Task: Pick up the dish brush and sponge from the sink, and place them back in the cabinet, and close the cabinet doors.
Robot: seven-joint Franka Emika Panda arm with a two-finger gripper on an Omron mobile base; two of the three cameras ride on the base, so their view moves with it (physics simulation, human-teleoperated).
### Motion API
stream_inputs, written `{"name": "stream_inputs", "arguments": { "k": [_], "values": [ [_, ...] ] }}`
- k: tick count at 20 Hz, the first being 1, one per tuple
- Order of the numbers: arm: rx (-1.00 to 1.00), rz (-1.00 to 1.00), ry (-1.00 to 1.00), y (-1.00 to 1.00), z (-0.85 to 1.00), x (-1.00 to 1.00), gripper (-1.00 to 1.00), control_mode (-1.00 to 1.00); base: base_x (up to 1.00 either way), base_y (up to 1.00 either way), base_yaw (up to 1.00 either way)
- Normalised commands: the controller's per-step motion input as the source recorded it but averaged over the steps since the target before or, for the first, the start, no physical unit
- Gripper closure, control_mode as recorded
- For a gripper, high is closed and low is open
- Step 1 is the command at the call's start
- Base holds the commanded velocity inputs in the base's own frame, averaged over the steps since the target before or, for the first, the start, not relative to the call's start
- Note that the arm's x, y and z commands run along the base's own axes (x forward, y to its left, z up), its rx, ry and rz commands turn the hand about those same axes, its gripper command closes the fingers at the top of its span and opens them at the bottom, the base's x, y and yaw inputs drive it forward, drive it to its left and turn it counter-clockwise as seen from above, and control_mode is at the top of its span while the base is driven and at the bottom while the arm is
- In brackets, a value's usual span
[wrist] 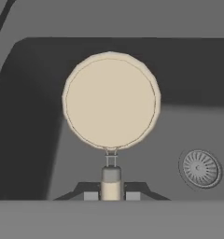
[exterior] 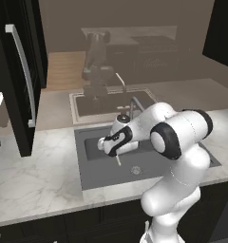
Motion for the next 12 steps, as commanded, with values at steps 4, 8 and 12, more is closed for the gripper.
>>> {"name": "stream_inputs", "arguments": {
  "k": [4, 8, 12],
  "values": [
    [0.0, 0.0, 0.0, 0.0, 0.77, -0.23, 1.0, -1.0, 0.0, 0.0, 0.0],
    [0.0, 0.0, 0.0, -0.02, 0.64, -0.28, 1.0, -1.0, 0.0, 0.0, 0.0],
    [-0.01, 0.0, -0.03, -0.1, 0.39, -0.33, 1.0, -1.0, 0.0, 0.0, 0.0]
  ]
}}
